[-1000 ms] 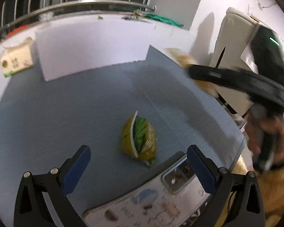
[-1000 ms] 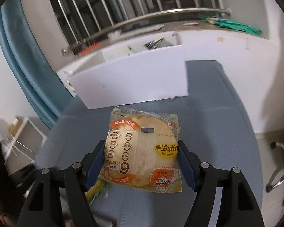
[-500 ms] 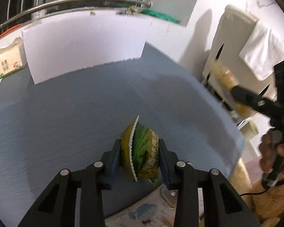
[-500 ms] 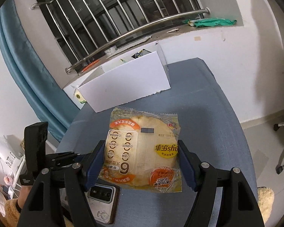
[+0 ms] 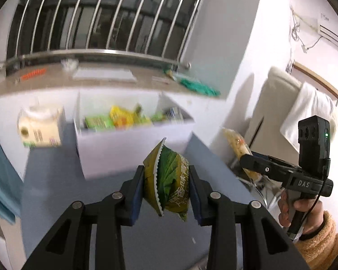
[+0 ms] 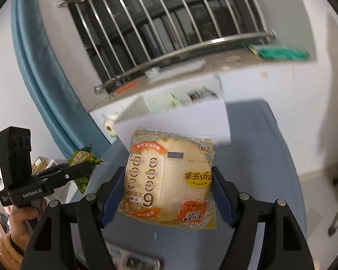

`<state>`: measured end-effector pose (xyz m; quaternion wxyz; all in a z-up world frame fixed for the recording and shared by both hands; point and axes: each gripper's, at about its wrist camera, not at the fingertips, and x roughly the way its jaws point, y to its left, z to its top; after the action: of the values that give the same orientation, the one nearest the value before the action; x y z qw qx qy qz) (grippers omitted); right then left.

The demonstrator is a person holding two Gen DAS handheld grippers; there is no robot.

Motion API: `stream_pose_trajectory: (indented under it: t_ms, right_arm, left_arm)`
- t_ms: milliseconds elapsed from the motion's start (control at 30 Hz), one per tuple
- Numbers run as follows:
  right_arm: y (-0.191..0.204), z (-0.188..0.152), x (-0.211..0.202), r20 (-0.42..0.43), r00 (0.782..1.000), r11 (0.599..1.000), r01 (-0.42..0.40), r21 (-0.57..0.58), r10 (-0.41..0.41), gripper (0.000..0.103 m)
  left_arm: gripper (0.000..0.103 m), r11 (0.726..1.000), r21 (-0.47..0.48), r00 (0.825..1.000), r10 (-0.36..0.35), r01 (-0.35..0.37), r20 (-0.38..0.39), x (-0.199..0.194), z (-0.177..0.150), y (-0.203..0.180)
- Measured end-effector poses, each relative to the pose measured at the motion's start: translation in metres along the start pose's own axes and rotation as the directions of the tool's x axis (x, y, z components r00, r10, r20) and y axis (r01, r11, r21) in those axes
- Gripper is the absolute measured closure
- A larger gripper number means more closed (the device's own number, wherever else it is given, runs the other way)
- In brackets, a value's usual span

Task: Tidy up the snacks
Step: 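Grasp the small green leaf-print pouch with the left tool while the right tool lifts the bread, then lower both held snacks into the white box and open both tools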

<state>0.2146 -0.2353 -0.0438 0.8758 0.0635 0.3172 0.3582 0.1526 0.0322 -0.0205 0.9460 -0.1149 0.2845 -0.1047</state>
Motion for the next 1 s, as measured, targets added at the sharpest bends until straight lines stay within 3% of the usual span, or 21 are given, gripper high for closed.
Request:
stream_pose_trajectory:
  t_ms: [133, 300, 433, 467, 500, 533, 567, 600, 667, 767, 1000]
  right_arm:
    - [0.009, 0.049, 0.021, 0.025, 1.000, 0.998, 0.015, -0.061, -0.014, 0.026]
    - [-0.001, 0.117, 0.076, 0.016, 0.998, 0.997, 0.054, -0.063, -0.053, 0.026]
    - [-0.021, 0.168, 0.136, -0.074, 0.989, 0.989, 0.120, -0.087, -0.127, 0.026]
    - [-0.025, 0.173, 0.146, -0.098, 0.988, 0.990, 0.115, -0.082, -0.123, 0.026]
    - [-0.027, 0.180, 0.159, -0.117, 0.985, 0.990, 0.116, -0.085, -0.126, 0.026]
    - [-0.028, 0.185, 0.170, -0.133, 0.982, 0.989, 0.122, -0.090, -0.133, 0.026]
    - [-0.030, 0.187, 0.178, -0.146, 0.981, 0.989, 0.120, -0.083, -0.131, 0.023]
    - [-0.031, 0.189, 0.185, -0.161, 0.979, 0.991, 0.116, -0.071, -0.126, 0.010]
    - [-0.035, 0.190, 0.197, -0.185, 0.970, 0.987, 0.150, -0.051, -0.157, 0.000]
    - [-0.039, 0.186, 0.199, -0.178, 0.953, 0.969, 0.239, -0.063, -0.246, 0.000]
    - [-0.033, 0.178, 0.171, -0.088, 0.966, 0.967, 0.237, -0.097, -0.245, 0.000]
  left_arm:
    - [0.063, 0.999, -0.004, 0.999, 0.035, -0.035, 0.013, 0.024, 0.049, 0.022]
    - [0.063, 0.997, -0.018, 0.997, 0.077, -0.077, -0.027, 0.066, 0.096, 0.051]
    - [0.062, 0.993, -0.004, 0.991, 0.115, -0.116, -0.062, 0.108, 0.115, 0.066]
    - [0.060, 0.991, 0.001, 0.989, 0.131, -0.131, -0.065, 0.116, 0.117, 0.069]
    - [0.051, 0.988, 0.003, 0.986, 0.153, -0.153, -0.065, 0.123, 0.119, 0.072]
    - [0.019, 0.985, -0.001, 0.983, 0.172, -0.172, -0.072, 0.130, 0.121, 0.076]
    - [0.000, 0.983, -0.008, 0.980, 0.184, -0.185, -0.080, 0.134, 0.122, 0.079]
    - [0.000, 0.979, -0.019, 0.976, 0.200, -0.203, -0.082, 0.139, 0.121, 0.084]
    - [0.000, 0.978, -0.015, 0.974, 0.207, -0.209, -0.087, 0.143, 0.117, 0.088]
    - [0.000, 0.971, 0.019, 0.967, 0.238, -0.237, -0.089, 0.145, 0.111, 0.090]
    - [0.000, 0.951, 0.040, 0.952, 0.306, -0.305, -0.014, 0.124, 0.101, 0.079]
